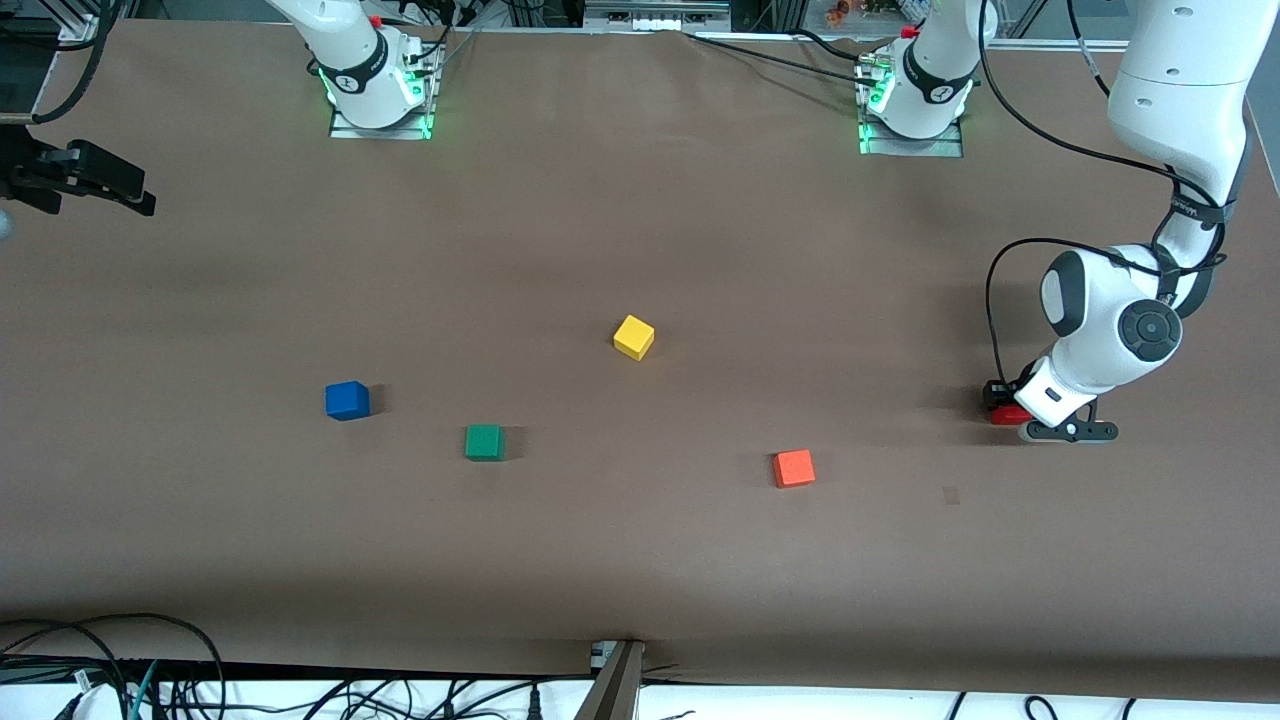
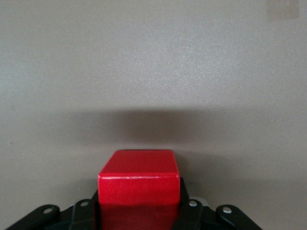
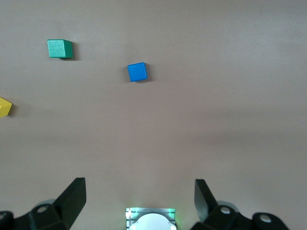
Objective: Pass red block to right arm, stack on blue
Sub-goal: 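Lower the left gripper onto the red cube and grasp it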
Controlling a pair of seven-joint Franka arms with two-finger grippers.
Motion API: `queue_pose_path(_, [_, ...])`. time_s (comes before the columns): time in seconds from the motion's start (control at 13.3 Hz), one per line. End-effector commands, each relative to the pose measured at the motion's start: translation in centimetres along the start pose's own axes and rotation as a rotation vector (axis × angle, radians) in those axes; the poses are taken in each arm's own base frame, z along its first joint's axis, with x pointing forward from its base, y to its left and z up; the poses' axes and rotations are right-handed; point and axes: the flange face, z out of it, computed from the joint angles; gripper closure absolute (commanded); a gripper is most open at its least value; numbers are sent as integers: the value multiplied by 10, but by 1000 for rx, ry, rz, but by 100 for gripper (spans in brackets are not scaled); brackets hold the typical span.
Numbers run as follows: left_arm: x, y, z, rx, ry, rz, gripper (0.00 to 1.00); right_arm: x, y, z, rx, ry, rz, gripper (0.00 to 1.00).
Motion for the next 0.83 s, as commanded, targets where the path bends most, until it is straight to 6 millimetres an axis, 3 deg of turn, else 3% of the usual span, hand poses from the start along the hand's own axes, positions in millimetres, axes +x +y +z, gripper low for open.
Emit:
queue_pose_path(0.0, [12,15,-35,-9,-5,44,100,-1,1,-3,16,7,-10,0])
queue_pose_path(0.38, [59,83,-121,-63,18,261,100,6,1,5,18,-7,-10,0])
queue_pose_path(0.53, [58,121,-147,-108,50,382,100,14,0,16,18,-25,-13,0])
queue_pose_path(0.68, [52,150,-167,-257,80,519,100,29,-6,37,50,-61,-20,0])
queue_pose_path(0.75, [49,166,-174,-324,106,603,100,31,-8,38,89,-58,-17,0])
